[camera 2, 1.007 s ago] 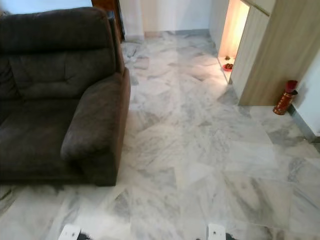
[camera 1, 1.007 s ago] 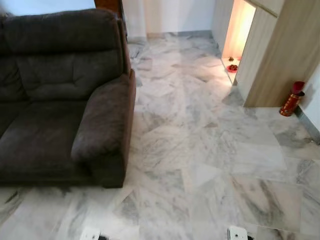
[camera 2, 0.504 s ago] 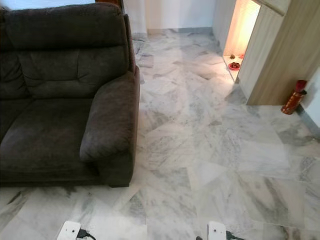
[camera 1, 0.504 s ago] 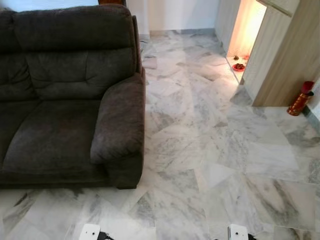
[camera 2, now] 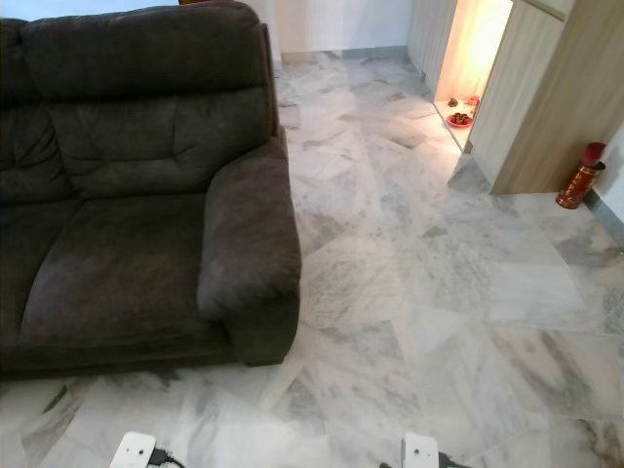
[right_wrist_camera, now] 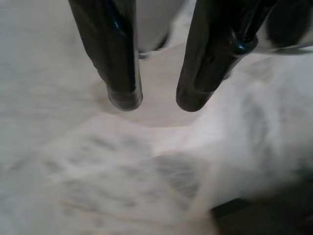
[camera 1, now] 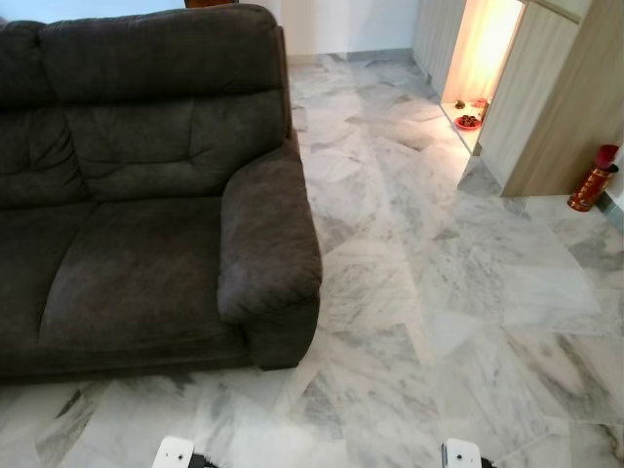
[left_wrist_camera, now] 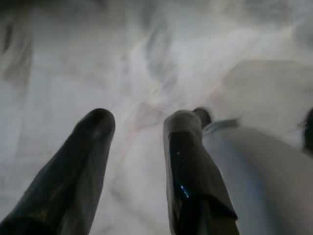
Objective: Move the pillow to the sofa from floor
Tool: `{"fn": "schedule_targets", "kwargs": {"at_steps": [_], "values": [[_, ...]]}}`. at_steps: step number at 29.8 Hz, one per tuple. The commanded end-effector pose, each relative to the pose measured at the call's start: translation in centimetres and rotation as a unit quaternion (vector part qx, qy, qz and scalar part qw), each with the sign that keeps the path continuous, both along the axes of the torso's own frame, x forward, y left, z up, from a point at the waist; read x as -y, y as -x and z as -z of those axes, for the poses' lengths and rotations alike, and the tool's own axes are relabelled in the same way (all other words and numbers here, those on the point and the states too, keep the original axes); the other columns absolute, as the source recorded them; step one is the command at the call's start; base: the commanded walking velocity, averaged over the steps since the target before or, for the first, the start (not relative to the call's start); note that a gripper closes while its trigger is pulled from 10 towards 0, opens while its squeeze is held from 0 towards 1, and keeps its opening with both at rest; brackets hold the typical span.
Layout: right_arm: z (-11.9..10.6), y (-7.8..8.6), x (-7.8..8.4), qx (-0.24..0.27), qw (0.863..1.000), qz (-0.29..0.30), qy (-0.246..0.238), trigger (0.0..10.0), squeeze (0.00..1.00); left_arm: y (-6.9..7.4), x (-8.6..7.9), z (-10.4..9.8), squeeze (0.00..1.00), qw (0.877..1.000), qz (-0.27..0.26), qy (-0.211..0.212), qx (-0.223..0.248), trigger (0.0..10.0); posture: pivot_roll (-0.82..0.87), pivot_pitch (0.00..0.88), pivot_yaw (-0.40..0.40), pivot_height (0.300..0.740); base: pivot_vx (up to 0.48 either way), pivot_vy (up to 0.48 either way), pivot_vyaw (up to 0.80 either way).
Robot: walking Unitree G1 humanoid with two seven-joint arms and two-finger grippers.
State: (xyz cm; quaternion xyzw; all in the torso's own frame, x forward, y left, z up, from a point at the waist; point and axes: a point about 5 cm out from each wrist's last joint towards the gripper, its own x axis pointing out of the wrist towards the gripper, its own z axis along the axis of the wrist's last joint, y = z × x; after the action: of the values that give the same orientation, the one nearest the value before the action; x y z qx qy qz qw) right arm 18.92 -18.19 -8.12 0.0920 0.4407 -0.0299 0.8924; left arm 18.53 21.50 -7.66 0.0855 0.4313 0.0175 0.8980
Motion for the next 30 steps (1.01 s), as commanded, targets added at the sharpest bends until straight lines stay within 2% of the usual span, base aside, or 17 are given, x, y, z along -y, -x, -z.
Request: {"fn": "schedule_targets", "kwargs": {"at_steps": [1,14,20,30], "values": [[0.25,0.37,-0.59,-0.006,1.0,-0.007,-0.004,10.0,0.0,0.99,-0.5,0.42,0.0,1.0,-0.011,-0.001,-0.019,10.0,0.05,0.101,0.057,0.74,0.0,0.458,0.0],[0.34,0.48,-1.25,-0.008,1.0,-0.03,-0.002,10.0,0.0,1.04,-0.93,0.34,0.0,1.0,-0.006,-0.003,-0.02,10.0,0.06,0.088,0.064,0.74,0.0,0.454,0.0],[0.36,0.56,-1.11,-0.005,1.0,-0.02,-0.003,10.0,0.0,0.88,-0.79,0.3,0.0,1.0,-0.004,-0.002,-0.018,10.0,0.06,0.108,0.063,0.74,0.0,0.446,0.8],[0.38,0.64,-0.85,-0.005,1.0,-0.002,-0.007,10.0,0.0,0.81,-0.69,0.29,0.0,1.0,-0.005,0.001,-0.018,10.0,0.06,0.127,0.059,0.74,0.0,0.444,0.0]]}}
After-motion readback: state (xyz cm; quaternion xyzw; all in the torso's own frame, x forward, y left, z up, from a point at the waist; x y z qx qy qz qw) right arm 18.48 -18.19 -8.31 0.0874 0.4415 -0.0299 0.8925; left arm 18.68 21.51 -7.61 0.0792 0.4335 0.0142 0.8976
